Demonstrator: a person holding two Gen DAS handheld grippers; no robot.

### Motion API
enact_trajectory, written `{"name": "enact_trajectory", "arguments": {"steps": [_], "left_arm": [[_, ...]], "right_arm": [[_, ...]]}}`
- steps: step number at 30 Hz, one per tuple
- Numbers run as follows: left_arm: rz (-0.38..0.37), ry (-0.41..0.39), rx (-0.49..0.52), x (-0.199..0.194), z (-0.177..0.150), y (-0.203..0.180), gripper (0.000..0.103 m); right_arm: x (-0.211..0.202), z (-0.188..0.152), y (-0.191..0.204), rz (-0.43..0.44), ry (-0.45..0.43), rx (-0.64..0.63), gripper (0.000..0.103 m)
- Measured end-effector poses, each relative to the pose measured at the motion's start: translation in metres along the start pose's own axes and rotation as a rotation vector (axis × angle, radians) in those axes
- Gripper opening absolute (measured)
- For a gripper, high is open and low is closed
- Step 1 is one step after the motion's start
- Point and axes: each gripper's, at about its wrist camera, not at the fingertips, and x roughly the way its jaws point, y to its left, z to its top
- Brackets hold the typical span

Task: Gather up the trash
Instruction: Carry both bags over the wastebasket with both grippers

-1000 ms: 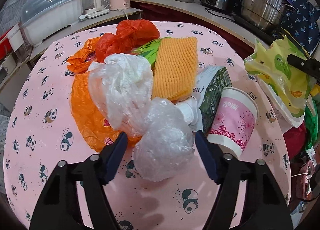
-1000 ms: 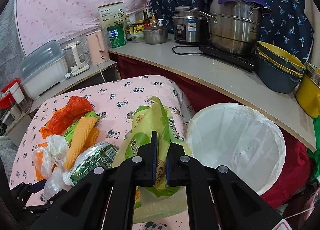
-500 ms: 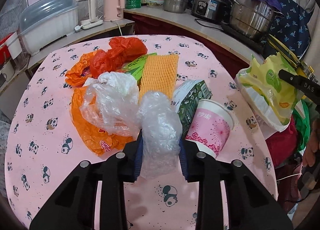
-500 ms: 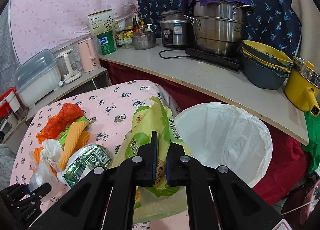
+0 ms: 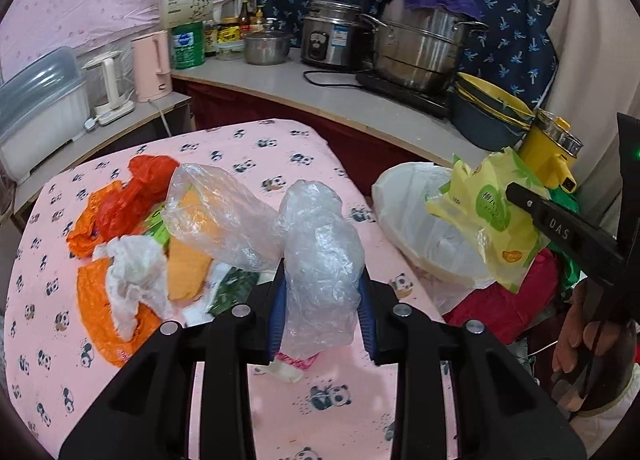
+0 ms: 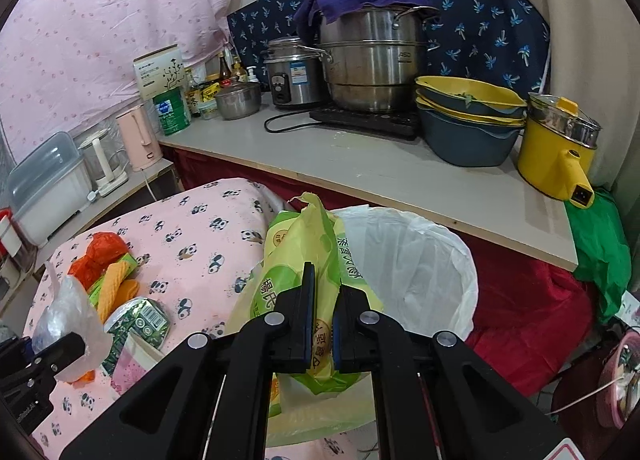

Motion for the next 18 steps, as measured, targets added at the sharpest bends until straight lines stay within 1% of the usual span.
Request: {"name": "enact_trajectory", "arguments": {"steps": [4, 10, 14, 18], "left_arm": [[-0.057, 0.003, 0.049, 0.019, 0.015, -0.033, 0.03], [-0.138, 0.026, 0.11, 0.05, 0.029, -0.074, 0.03], [-0.166, 0.034, 0.155, 0.067, 0.034, -0.097, 0.03], [-0.187, 0.044, 0.19, 0.084, 0.04, -0.113, 0.03]], "right_arm": [[0.0, -0.003, -0.021, -0.032, 0.007, 0.027, 0.007], [0.001, -0.008, -0.047, -0.072, 0.016, 0.057, 0.007], [0.005, -0.011, -0.061, -0.098, 0.026, 0.078, 0.007], [0.012, -0.011, -0.071, -0.11, 0.038, 0.099, 0.007]]}}
